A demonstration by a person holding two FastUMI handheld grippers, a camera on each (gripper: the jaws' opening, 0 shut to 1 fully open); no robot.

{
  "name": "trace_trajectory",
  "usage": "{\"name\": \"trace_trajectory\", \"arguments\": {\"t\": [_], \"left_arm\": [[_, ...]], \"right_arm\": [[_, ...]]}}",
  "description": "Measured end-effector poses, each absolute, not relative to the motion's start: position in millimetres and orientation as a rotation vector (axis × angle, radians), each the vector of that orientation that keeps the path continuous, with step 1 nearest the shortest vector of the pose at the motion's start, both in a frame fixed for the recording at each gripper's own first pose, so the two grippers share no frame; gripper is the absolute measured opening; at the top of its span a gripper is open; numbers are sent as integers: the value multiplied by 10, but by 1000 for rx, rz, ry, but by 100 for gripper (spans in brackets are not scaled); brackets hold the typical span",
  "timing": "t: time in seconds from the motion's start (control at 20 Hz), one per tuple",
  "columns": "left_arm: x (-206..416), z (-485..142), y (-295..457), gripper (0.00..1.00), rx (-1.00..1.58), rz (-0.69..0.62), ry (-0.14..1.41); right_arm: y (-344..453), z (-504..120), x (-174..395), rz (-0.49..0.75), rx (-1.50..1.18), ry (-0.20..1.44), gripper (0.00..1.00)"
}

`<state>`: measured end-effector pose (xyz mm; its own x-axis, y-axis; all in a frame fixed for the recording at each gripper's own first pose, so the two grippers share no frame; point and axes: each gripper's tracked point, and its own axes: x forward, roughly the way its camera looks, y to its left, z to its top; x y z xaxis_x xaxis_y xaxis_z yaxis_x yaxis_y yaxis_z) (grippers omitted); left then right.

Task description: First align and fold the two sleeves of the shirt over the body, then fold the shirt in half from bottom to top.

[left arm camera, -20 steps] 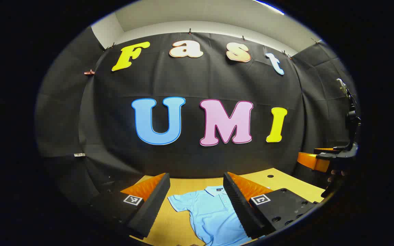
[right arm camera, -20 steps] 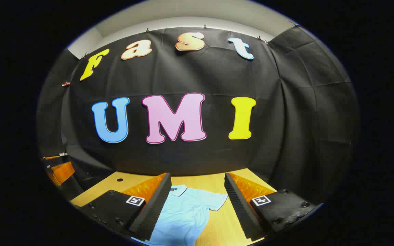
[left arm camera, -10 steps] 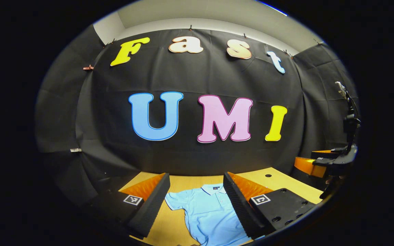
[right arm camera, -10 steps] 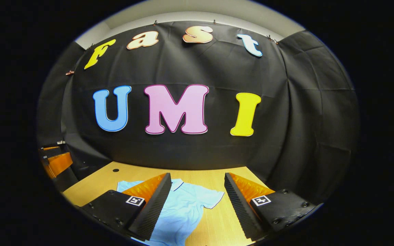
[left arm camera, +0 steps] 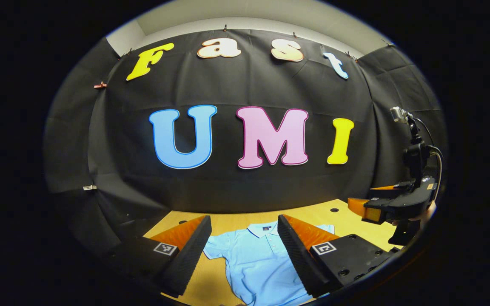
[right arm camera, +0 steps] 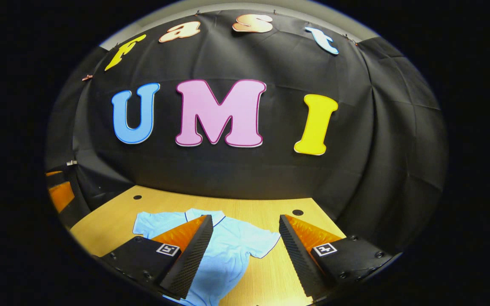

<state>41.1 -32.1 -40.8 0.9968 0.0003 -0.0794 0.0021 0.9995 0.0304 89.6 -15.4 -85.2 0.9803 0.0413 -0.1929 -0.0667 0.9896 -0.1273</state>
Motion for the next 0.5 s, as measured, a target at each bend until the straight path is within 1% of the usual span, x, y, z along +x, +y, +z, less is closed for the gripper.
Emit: {"name": "trace_trajectory", "arguments": {"t": [0.15,0.25,0.5], "left_arm": [[555,-457,-344,99,13,23,94],[640,-506,-343,99,19,37,112],[824,-662,-308,99,43,96,166]], "right_arm": [[-259,-1264,1175,67,-172,271,97],[-339,-1397,1319,56,-152,300,98],[-644,-1959,1902,34,-151,419,98]]}}
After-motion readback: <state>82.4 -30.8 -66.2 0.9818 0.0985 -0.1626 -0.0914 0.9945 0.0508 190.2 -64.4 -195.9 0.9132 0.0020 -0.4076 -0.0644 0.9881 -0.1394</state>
